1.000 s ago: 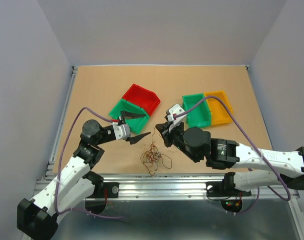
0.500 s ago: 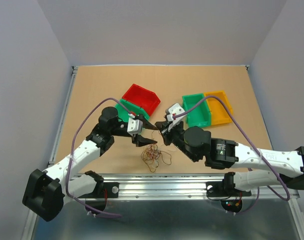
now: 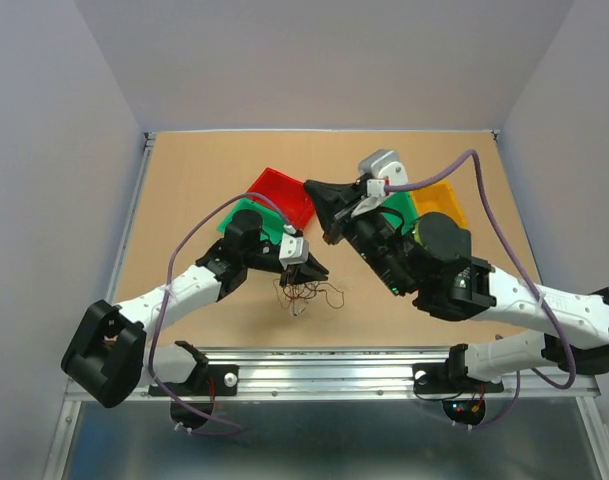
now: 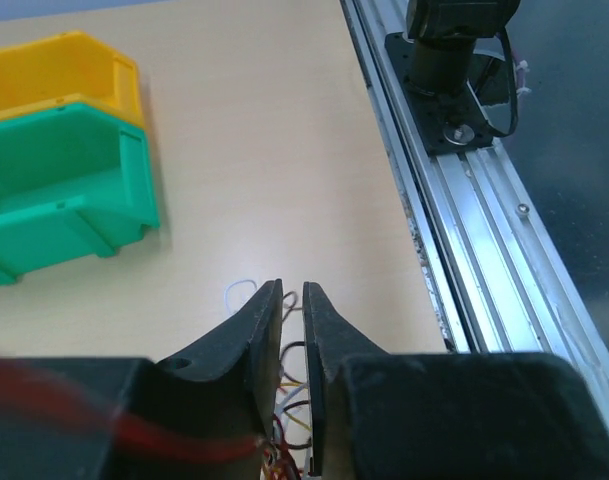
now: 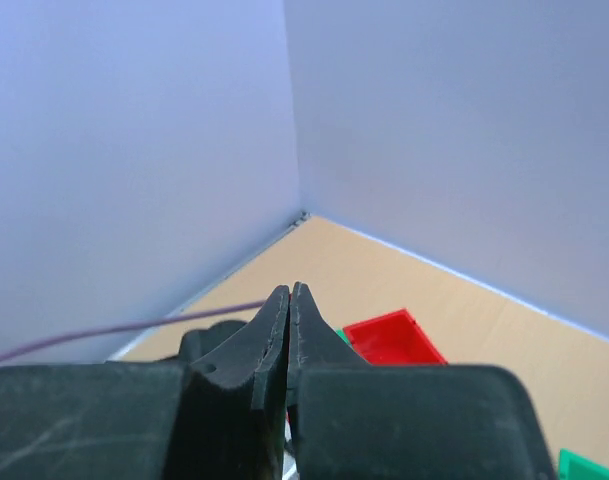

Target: Untangle the cables

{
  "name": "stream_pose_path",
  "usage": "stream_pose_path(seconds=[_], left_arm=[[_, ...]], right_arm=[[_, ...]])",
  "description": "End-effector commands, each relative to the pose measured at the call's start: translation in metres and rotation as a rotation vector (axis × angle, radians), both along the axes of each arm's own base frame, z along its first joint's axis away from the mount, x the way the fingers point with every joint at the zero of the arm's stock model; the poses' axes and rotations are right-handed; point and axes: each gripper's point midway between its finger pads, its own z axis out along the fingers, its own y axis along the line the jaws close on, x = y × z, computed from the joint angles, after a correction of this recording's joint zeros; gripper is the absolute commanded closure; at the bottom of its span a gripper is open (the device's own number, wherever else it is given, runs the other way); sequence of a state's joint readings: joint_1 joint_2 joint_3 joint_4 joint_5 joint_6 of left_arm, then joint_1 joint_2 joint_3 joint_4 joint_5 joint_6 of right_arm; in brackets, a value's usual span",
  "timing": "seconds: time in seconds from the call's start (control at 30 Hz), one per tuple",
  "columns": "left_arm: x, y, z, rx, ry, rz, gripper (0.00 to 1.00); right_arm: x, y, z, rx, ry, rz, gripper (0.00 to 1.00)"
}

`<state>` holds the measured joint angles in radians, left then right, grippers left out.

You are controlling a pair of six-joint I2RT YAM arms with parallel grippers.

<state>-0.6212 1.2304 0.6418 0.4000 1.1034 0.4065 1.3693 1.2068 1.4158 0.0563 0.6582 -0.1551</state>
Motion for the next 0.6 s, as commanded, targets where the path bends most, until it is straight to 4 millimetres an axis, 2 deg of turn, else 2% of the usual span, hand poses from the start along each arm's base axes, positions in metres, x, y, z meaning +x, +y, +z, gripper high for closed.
stream_pose_path(seconds=[0.0, 0.07, 0.1, 0.2, 0.43, 0.57], left_arm=[[0.004, -0.002, 0.025, -0.053, -0.109, 0.001, 0.75], [0.005, -0.001, 0.022, -0.047, -0.114, 0.015, 0.75], [0.006, -0.001, 0.022, -0.047, -0.116, 0.019, 0.75], [0.008, -0.003, 0.016, -0.036, -0.106, 0.018, 0.75], [0.016, -0.007, 0.0, 0.002, -0.075, 0.02, 0.75], [0.018, -0.01, -0.012, 0.031, -0.067, 0.024, 0.75]], right_arm=[[-0.005, -0.038, 0.109, 0.223, -0.118, -0.039, 0.99], [-0.006, -0.046, 0.127, 0.243, -0.144, -0.048, 0.99], [-0.007, -0.052, 0.143, 0.28, -0.158, -0.052, 1.0], [-0.011, -0.067, 0.175, 0.345, -0.219, -0.057, 0.99], [-0.031, -0.126, 0.261, 0.594, -0.379, -0.076, 1.0], [-0.04, -0.143, 0.288, 0.651, -0.457, -0.085, 0.99]])
